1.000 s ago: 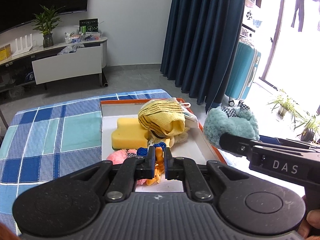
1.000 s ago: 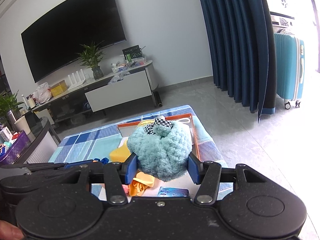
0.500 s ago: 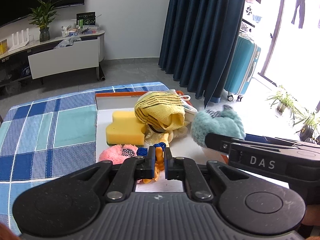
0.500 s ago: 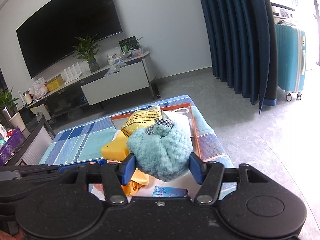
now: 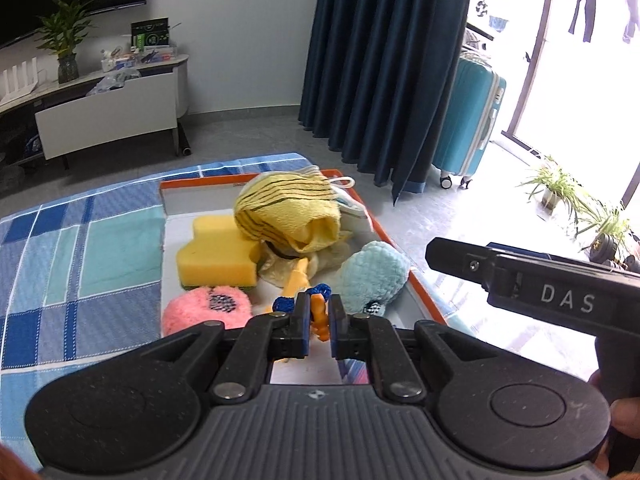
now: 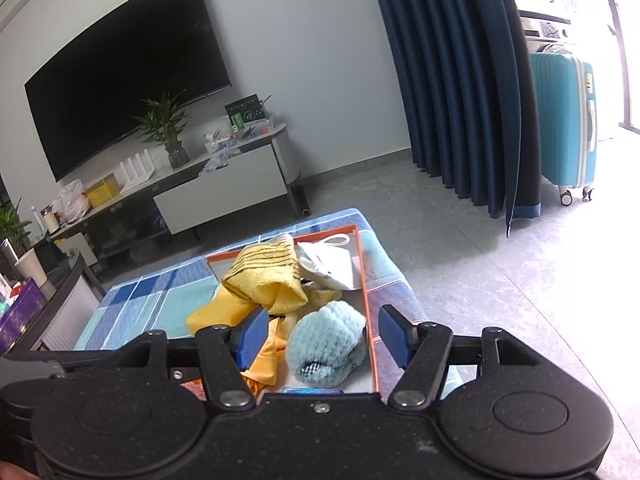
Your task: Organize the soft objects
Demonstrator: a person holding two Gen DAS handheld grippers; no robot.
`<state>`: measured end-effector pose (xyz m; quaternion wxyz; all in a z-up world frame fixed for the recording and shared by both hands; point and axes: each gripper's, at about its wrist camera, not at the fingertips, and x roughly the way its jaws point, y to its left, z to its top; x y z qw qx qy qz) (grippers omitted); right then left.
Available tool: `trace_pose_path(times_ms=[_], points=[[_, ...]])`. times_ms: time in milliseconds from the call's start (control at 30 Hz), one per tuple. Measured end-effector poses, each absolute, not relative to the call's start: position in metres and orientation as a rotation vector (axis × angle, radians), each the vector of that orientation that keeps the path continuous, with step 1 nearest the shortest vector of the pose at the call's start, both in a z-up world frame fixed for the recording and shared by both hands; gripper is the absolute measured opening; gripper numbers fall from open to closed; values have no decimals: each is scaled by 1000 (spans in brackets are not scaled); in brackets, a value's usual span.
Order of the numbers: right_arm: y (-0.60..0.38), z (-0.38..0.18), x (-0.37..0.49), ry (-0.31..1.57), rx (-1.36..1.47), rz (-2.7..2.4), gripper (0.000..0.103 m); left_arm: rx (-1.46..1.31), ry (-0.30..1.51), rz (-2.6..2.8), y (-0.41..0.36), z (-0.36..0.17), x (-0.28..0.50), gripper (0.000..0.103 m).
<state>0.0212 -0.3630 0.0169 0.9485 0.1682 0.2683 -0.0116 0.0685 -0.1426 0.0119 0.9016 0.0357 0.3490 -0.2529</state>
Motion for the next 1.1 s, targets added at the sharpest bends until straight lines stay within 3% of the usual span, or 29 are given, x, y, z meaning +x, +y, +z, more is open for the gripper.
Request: trace_pose_path(times_ms=[67, 167, 500, 600, 1100], points=[[-365, 19, 19, 542, 346, -21, 74, 83, 735, -530, -147, 9, 70, 19], [-366, 22, 15, 531, 342, -20, 74, 77, 737, -509, -147, 7, 69, 60], [-360, 28, 1, 536, 304, 1, 77, 82, 707, -417, -131, 21, 53, 96], [-359, 29, -8, 536, 301, 3, 77, 88, 713, -380, -127, 24, 45, 103], [-348, 26, -51, 602, 228, 19, 80, 71, 742, -216, -107, 19, 0, 103]])
